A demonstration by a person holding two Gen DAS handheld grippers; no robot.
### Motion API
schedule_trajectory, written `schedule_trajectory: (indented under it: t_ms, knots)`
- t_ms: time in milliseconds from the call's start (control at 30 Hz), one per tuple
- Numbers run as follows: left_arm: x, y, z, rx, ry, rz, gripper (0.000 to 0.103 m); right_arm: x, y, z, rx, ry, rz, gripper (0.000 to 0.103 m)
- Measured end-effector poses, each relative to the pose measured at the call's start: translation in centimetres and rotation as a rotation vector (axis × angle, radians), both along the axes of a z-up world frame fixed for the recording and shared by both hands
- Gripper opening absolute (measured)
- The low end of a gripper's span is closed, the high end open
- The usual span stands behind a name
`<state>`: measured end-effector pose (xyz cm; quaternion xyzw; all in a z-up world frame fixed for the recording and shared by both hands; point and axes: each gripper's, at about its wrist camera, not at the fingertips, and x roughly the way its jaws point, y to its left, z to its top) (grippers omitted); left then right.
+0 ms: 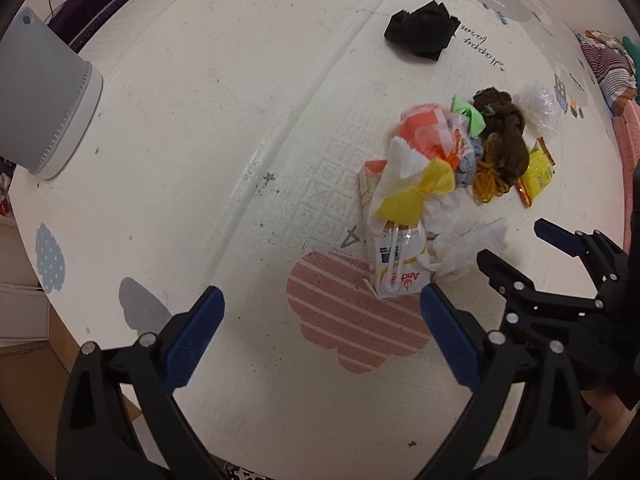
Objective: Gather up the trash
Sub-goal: 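Lower the right tool to the white tissue and close on it, then grasp the yellow ribbon with the left tool while the right tool holds the tissue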
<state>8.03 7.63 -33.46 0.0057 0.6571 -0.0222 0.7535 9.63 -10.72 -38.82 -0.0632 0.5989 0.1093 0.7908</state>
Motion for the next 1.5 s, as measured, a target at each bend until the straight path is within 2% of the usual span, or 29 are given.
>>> schedule_trajectory:
  t_ms: [233, 300, 333, 467, 767, 900, 967, 1033, 1067, 1100, 1200, 1433, 1467, 1500]
  knots:
    - [-0.6, 0.5, -3.9, -0.011, 0.032, -0.005, 0.098, 0.1, 0.8, -5.2, 0.019, 0.048, 0.039, 0.065]
    - [-0.8, 0.6, -4.6, -0.014, 0.037, -0.005, 0.098, 0.0, 1.1, -5.7, 0.054, 0.059, 0.054, 0.052]
    - [-0.9, 0.7, -4.8, -0.016, 0.040, -0.004, 0.098, 0.1, 1.1, -5.8, 0.082, 0.065, 0.060, 0.039]
    - [-0.9, 0.5, -5.0, -0.023, 0.038, -0.006, 0.098, 0.4, 1.6, -5.6, 0.060, 0.041, 0.100, 0.029]
    - [1.6, -0.8, -2.4, -0.048, -0.065, -0.019, 0.098, 2.5, -0.6, -2.6, 0.063, -0.015, 0.057, 0.029]
    - [2.5, -1.4, -1.4, -0.051, -0.113, -0.038, 0.096, 1.7, -0.7, -1.2, 0.092, -0.024, 0.037, 0.029]
    - [3.0, -2.3, -1.8, -0.047, -0.122, -0.049, 0.094, 1.4, -1.1, -1.1, 0.101, -0.027, 0.027, 0.029]
    - [3.2, -3.1, -2.6, -0.040, -0.117, -0.056, 0.077, 1.1, -1.7, -0.7, 0.112, -0.026, 0.019, 0.029]
    - [3.6, -3.5, -3.1, -0.041, -0.104, -0.057, 0.066, 1.2, -1.8, -0.7, 0.114, -0.025, 0.015, 0.029]
    - [3.7, -3.7, -3.6, -0.046, -0.088, -0.057, 0.060, 1.1, -1.8, -0.8, 0.114, -0.023, 0.011, 0.029]
    - [3.7, -3.9, -4.4, -0.061, -0.080, -0.060, 0.055, 0.8, -1.6, -0.9, 0.124, -0.010, 0.001, 0.029]
    - [4.1, -5.0, -3.9, -0.080, -0.121, -0.098, 0.055, 1.0, -1.9, -1.1, 0.120, 0.000, -0.008, 0.029]
    - [4.1, -5.2, -3.9, -0.084, -0.123, -0.104, 0.053, 1.0, -1.9, -1.1, 0.118, 0.000, -0.008, 0.029]
    - [4.1, -5.4, -3.9, -0.086, -0.124, -0.112, 0.046, 1.0, -1.9, -1.1, 0.118, 0.000, -0.008, 0.029]
